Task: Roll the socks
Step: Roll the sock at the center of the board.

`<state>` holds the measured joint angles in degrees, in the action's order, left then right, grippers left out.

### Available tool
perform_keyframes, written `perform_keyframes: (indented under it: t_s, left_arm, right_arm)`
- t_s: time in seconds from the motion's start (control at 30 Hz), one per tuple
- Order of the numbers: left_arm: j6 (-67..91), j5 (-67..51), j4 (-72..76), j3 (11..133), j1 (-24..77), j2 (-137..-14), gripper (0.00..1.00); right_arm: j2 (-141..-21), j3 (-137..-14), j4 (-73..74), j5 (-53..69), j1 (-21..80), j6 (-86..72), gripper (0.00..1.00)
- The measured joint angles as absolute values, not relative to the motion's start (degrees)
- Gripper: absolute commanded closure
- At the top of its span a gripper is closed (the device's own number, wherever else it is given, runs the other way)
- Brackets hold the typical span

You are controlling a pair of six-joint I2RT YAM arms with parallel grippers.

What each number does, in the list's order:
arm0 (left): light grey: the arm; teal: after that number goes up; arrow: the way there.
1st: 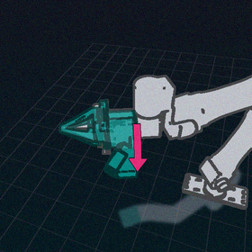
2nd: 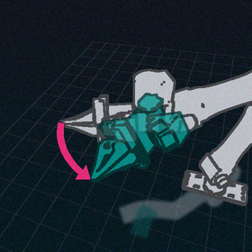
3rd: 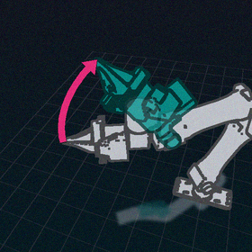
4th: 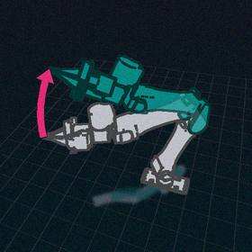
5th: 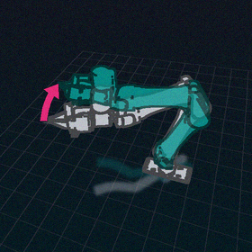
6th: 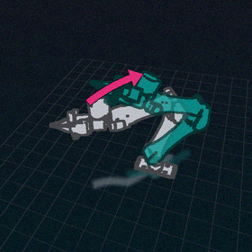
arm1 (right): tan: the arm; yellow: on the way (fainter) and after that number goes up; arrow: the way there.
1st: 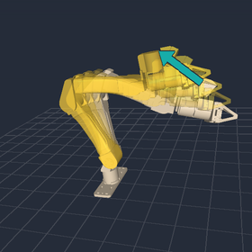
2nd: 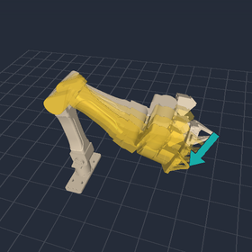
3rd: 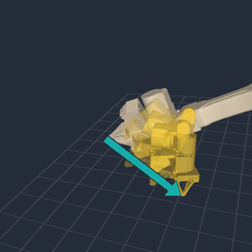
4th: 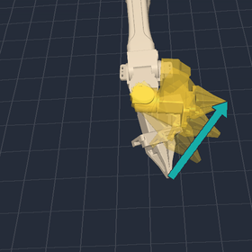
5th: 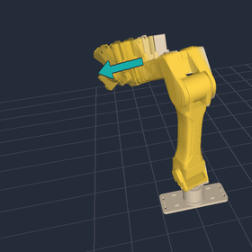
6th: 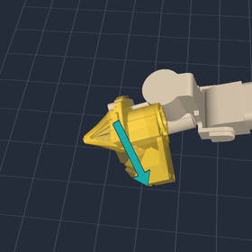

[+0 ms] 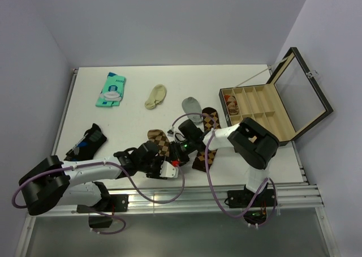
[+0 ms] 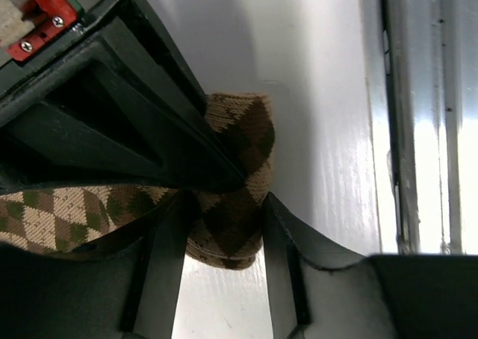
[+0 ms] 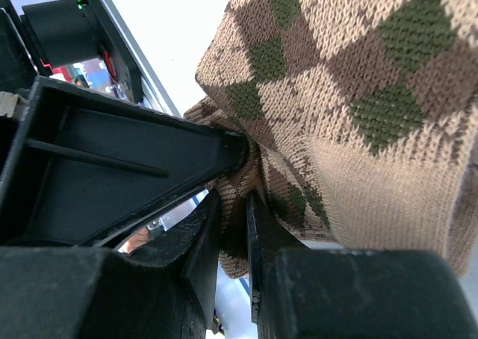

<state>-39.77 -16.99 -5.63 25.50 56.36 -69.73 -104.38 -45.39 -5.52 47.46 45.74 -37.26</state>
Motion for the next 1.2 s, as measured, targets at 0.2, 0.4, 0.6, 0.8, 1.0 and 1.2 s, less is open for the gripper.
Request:
perform_keyframes:
  t_s: [0.2, 0.4, 0.6, 0.8, 1.0, 1.2]
  left_arm:
    - [-38.3, -16.4, -4.7, 26.9, 56.4, -72.3, 0.86]
    - [-38.0, -16.8, -6.6, 28.8, 56.3, -73.6, 1.00]
    - [-38.3, -21.5, -13.3, 32.9, 55.2, -75.7, 1.00]
    - [-40.0, -30.8, -23.7, 40.2, 50.1, -82.0, 1.00]
    - [-44.2, -38.4, -35.3, 49.4, 46.2, -91.8, 1.00]
    - [-51.0, -45.6, -49.7, 58.8, 41.9, -102.6, 1.00]
  right_arm:
    - [-103.3, -44.2, -6.4, 46.9, 45.1, -38.0, 0.68]
    - [-96.4, -41.9, -4.8, 39.8, 45.1, -38.0, 0.40]
    - [-81.3, -36.6, -4.0, 28.5, 44.1, -38.4, 0.34]
    - [-66.3, -28.7, -4.5, 16.9, 41.5, -39.9, 0.36]
    - [-50.9, -18.6, -5.1, 10.1, 41.9, -40.9, 0.40]
    - [-42.6, -14.2, -5.4, -0.1, 51.5, -40.4, 0.40]
